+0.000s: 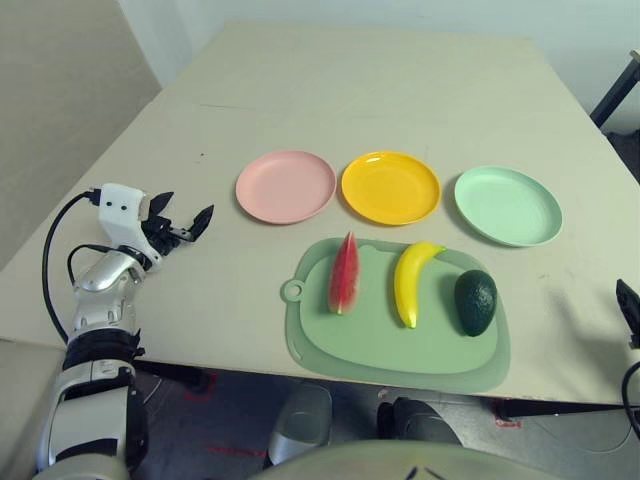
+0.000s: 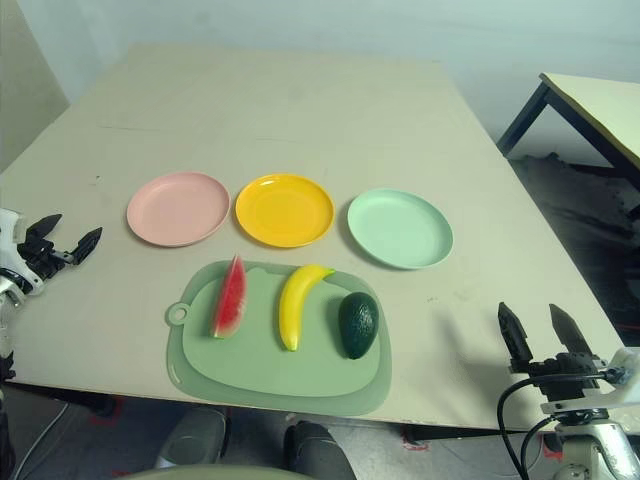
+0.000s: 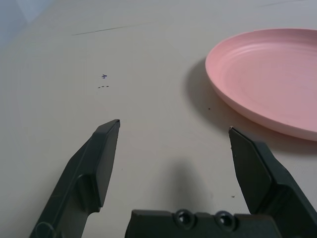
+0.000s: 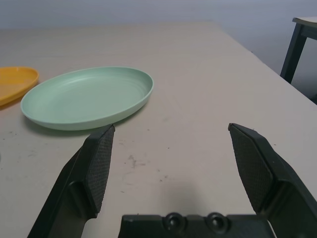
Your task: Place the fruits into color-matched plates.
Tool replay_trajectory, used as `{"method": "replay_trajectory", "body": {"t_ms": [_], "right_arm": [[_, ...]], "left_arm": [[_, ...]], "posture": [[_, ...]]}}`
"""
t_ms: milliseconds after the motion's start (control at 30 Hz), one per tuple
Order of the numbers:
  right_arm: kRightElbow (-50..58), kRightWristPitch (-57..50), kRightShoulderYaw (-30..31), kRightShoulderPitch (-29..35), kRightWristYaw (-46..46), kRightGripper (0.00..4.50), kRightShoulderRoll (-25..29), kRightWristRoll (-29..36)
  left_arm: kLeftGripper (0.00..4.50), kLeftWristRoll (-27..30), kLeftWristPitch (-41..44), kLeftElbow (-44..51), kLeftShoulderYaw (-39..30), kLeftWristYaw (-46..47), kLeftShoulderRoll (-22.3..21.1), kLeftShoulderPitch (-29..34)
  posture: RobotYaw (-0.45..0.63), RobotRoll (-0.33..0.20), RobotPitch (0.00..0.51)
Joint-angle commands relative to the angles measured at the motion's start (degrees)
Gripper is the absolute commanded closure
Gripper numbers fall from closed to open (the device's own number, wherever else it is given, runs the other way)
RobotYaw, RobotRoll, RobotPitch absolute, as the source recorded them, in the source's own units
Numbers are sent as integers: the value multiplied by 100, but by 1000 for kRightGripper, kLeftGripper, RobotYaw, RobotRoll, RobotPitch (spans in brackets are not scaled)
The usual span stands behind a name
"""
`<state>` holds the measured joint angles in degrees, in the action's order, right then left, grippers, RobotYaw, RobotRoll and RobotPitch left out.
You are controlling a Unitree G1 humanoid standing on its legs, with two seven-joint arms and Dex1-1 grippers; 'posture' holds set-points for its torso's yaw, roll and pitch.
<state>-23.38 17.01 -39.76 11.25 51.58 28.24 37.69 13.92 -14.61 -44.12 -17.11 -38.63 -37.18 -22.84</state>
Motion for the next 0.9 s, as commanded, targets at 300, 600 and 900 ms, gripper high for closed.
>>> {"method": "replay_trajectory", "body": {"t_ms": [300,600,900], "right_arm": [[-146,15,-77,-35,36,0,81,7],[-154,22,-149,68,141,0,120,58],[79,-229,-223,309,310,0,191,213]], "left_arm": [[24,-1,5,42,-18,88,28,140],[24,253,0,-90,-113,-226,60,-93],[24,1551,1367,693,-56,-3436,-468,84]], "posture": [[338,0,86],[311,0,86],[267,0,84]]}}
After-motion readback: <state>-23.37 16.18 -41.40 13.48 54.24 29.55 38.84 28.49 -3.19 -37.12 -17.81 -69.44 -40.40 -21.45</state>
